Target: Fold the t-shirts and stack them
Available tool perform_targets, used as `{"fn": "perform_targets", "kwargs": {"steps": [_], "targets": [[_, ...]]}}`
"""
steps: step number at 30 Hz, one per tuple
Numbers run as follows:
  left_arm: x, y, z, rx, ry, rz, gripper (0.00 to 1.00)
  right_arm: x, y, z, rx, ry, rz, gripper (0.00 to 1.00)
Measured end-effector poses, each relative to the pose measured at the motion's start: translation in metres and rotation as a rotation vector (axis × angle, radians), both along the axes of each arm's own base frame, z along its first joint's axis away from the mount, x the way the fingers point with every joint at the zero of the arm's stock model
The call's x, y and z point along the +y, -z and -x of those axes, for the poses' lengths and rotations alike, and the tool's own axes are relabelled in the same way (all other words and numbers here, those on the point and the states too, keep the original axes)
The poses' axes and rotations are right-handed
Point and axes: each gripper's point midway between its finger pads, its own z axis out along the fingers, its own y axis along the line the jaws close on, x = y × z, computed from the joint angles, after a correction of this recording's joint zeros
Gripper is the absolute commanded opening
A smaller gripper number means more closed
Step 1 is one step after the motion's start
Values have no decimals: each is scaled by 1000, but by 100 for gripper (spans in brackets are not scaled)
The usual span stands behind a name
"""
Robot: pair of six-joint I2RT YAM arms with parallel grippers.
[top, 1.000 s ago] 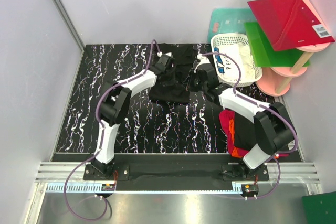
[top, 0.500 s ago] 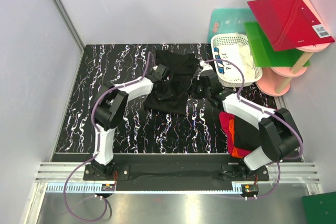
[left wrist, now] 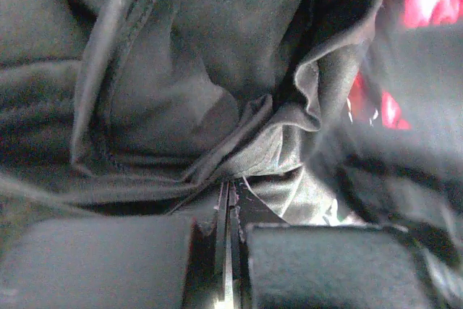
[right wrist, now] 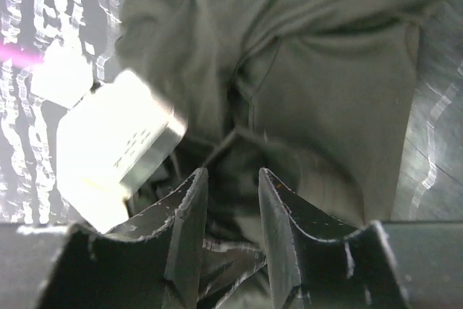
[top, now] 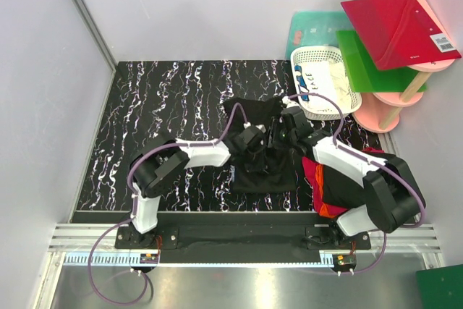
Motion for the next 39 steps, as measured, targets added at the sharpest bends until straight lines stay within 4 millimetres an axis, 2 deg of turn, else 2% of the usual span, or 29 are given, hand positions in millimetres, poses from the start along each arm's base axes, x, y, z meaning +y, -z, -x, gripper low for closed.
{"fn": "perform_targets", "kwargs": {"steps": [3,6,8,9,10,11,14,17,19,22,26,27,29,30,32,34,35,36,39], "targets": [[-8,1,20,14,15,31,0,-8,4,8,24,10,18,46],[-5,0,36,21,22,46,1,-8,-5,11,7,7,6,47],[-1,0,46,21,26,39,21,-9,-8,12,2,8,3,47],[2,0,51,17,33,30,62,-8,-9,12,-1,8,1,47],[6,1,57,14,37,21,85,-8,-10,12,-2,8,1,46],[7,-2,63,8,48,22,99,-9,-9,12,-2,9,1,45],[4,-28,75,-73,84,56,99,-9,-10,12,-2,8,1,45],[28,-27,92,-128,109,1,99,-8,-10,13,-2,5,-2,43],[47,-25,96,-157,104,-25,99,-8,-13,13,-7,2,-6,43],[74,-32,95,-207,69,-61,99,-5,-20,16,-14,-15,-28,40],[99,-50,85,-289,7,-102,99,0,-22,22,-3,-42,-54,36],[106,-54,83,-311,-8,-107,99,0,-20,23,5,-42,-55,23],[120,-63,81,-352,-33,-106,99,-3,-13,27,23,-30,-48,10],[126,-68,80,-373,-41,-105,99,-4,-10,28,33,-23,-44,0],[133,-77,79,-408,-51,-100,95,-9,-4,28,49,0,-24,0],[136,-86,76,-443,-57,-89,69,-14,5,26,65,31,6,0],[137,-90,74,-457,-63,-81,42,-18,13,24,81,50,35,0],[138,-93,73,-470,-66,-81,2,-21,18,24,92,61,53,0],[149,-98,66,-508,-91,-118,0,-32,37,18,146,114,143,0]]}}
